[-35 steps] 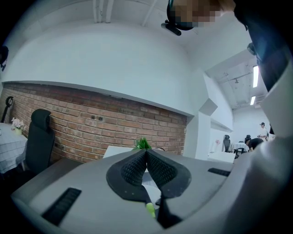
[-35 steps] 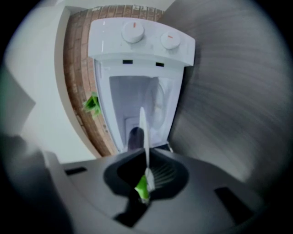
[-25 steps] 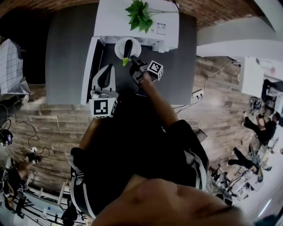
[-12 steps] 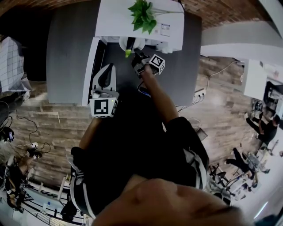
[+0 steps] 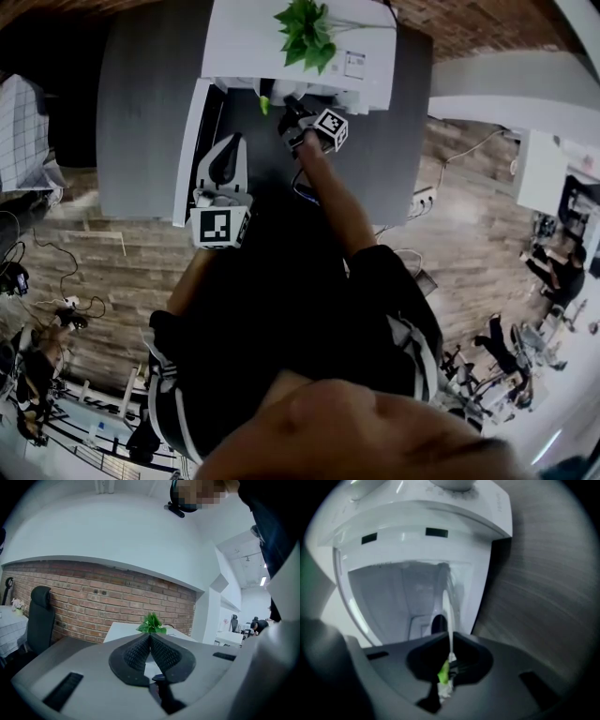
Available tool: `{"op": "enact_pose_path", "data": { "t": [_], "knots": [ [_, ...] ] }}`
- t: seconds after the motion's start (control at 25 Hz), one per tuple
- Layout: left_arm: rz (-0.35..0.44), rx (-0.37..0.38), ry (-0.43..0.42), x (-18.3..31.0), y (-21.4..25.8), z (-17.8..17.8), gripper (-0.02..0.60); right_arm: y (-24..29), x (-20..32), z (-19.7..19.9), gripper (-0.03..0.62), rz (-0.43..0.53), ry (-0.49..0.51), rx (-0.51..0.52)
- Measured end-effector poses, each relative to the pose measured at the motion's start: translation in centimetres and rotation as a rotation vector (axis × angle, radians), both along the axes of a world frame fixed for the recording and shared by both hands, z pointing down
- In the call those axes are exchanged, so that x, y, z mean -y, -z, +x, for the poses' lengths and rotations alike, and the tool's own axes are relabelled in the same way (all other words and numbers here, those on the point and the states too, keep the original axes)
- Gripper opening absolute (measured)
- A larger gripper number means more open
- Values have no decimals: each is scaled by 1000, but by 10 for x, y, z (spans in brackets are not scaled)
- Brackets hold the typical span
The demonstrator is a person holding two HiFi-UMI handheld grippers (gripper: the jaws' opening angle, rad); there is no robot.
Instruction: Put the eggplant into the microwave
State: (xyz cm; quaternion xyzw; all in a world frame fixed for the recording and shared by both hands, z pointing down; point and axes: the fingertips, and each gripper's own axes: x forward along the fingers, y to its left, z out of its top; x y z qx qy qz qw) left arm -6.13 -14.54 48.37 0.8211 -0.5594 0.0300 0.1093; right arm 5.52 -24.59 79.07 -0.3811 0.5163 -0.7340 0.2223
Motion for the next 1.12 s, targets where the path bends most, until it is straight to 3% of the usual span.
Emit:
{"op": "enact_pose_path", "data": {
  "t": [1.0, 1.12],
  "knots": [
    [-9, 5, 0, 0, -7, -2, 35, -11, 10, -2, 43, -30, -9, -7],
    [-3, -3, 3, 1, -5, -1, 35, -12, 9, 1, 85, -30, -15, -13]
  ]
}}
